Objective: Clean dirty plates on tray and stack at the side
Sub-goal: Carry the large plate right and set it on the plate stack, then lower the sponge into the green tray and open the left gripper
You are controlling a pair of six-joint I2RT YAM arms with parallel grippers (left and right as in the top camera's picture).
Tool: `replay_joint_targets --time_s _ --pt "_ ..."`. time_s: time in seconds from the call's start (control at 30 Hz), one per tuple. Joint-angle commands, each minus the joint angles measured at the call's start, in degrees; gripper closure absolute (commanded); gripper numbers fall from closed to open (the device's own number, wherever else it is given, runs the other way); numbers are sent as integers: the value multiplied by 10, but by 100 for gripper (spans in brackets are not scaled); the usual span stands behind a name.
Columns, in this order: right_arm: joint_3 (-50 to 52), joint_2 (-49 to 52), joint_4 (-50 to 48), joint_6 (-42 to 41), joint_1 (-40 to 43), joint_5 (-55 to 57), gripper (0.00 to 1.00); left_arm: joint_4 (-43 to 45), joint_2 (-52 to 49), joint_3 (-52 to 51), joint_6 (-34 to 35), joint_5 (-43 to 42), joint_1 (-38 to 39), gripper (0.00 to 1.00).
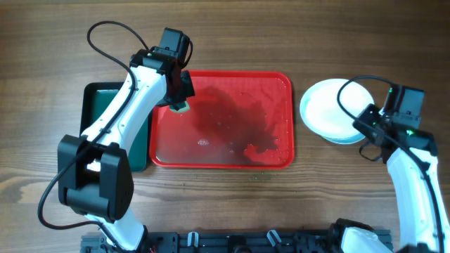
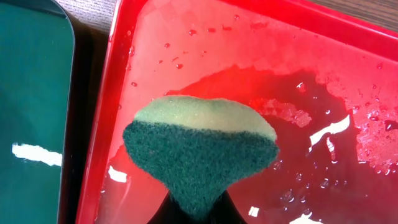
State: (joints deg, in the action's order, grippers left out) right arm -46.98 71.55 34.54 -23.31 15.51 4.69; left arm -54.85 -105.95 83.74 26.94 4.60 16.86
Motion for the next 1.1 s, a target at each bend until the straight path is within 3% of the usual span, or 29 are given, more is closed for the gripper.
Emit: replay_joint_targets --time_s 0.0,0.3,0.6,0.63,0.67,0.7,0.73,0.9,1.07 --pt "10 35 -40 -7 21 -11 96 -1 1 4 6 -1 -3 96" --pt "10 206 -99 -25 21 12 96 0 1 4 6 -1 -3 96" --pt "-18 123 -18 -37 21 43 96 0 1 4 5 -1 -3 96" --pt "-29 100 -8 -36 21 42 90 0 1 4 5 0 -3 96" --pt "-38 71 -6 -7 21 17 44 0 2 4 5 2 -6 96" --pt "-42 52 -7 15 21 -6 7 -1 2 4 5 6 -11 96" --pt "-46 32 -4 23 21 -25 0 -10 6 5 3 9 -24 96" --pt "-49 -3 -14 69 8 -215 0 -105 36 26 -42 48 -130 96" --pt "-49 1 -20 96 -100 -219 0 -118 25 24 -49 70 -240 95"
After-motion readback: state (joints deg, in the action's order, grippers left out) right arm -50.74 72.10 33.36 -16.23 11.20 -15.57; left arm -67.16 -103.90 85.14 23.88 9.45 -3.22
